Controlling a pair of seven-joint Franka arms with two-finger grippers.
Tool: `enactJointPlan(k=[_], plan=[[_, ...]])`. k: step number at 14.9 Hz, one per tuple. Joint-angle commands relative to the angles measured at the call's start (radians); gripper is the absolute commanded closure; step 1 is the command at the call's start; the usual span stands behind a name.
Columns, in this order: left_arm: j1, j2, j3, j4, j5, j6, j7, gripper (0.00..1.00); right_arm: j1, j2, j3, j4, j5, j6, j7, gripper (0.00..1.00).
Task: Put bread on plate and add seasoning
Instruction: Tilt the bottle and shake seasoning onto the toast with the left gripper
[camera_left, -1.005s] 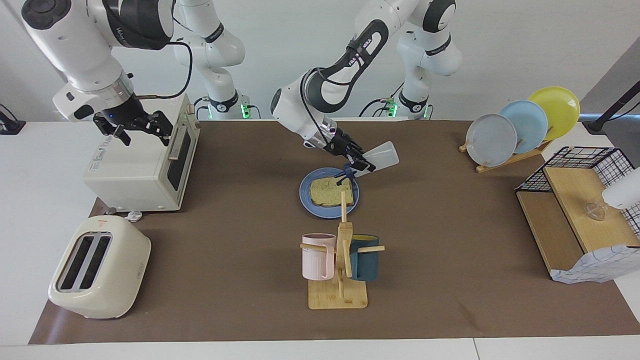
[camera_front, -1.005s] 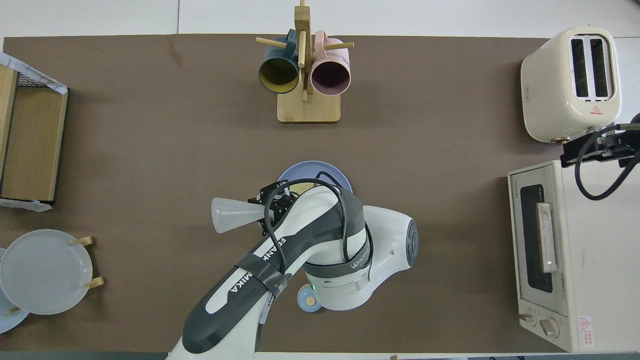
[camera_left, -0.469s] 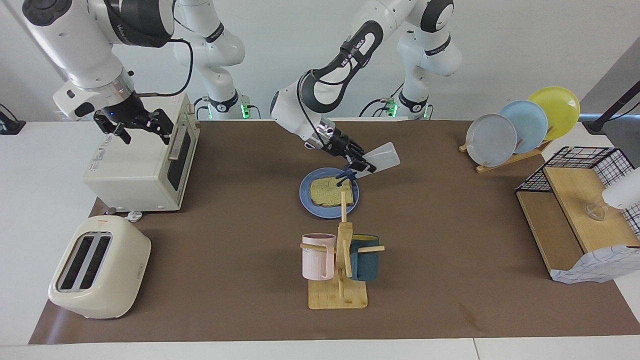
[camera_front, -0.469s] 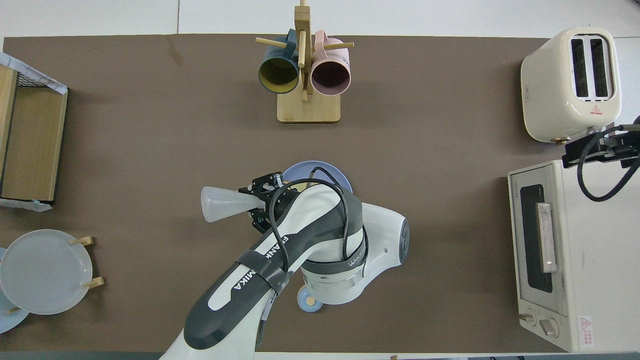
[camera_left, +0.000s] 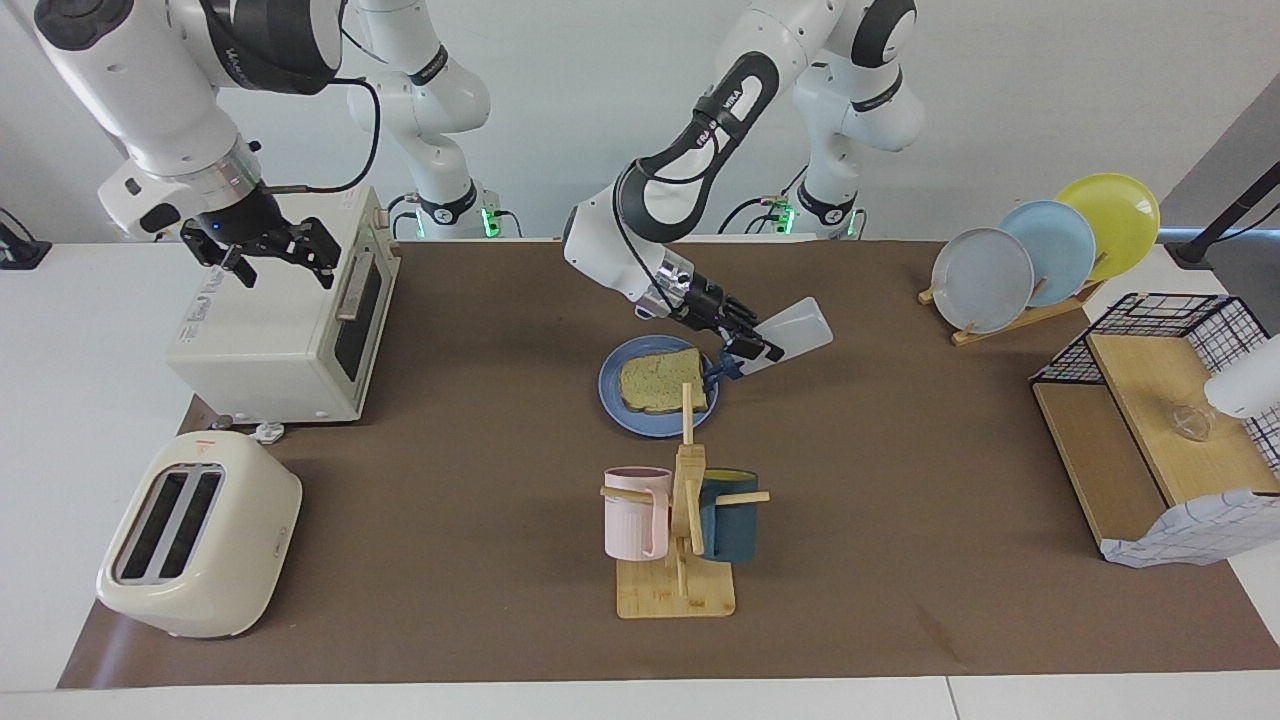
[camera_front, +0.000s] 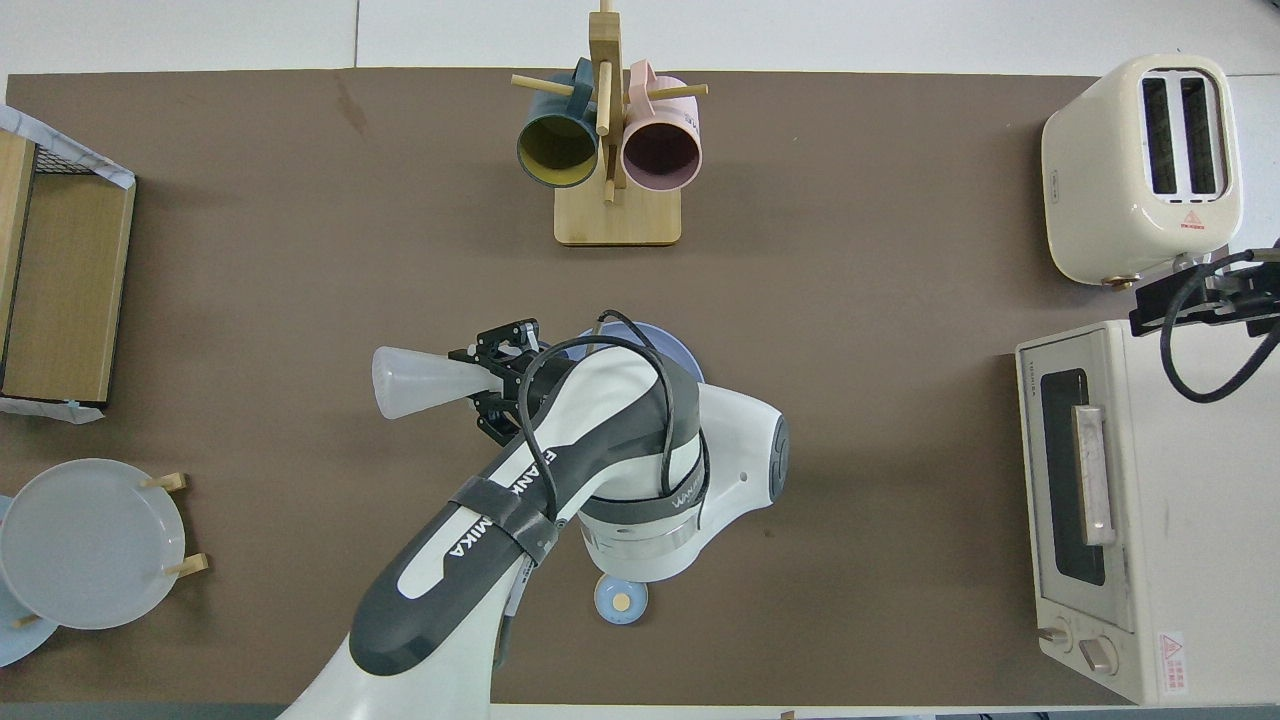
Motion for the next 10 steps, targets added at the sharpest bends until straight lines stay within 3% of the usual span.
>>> enactJointPlan(k=[1, 10], plan=[[-0.012, -0.007, 0.000, -0.012, 0.010, 0.014, -0.006, 0.93, 0.000, -0.016, 0.001, -0.008, -0.001, -0.015, -0.024, 0.00], [-0.144, -0.019, 0.000, -0.008, -0.091, -0.023, -0.006, 0.92, -0.010, -0.016, 0.000, -0.008, -0.001, -0.015, -0.024, 0.00]])
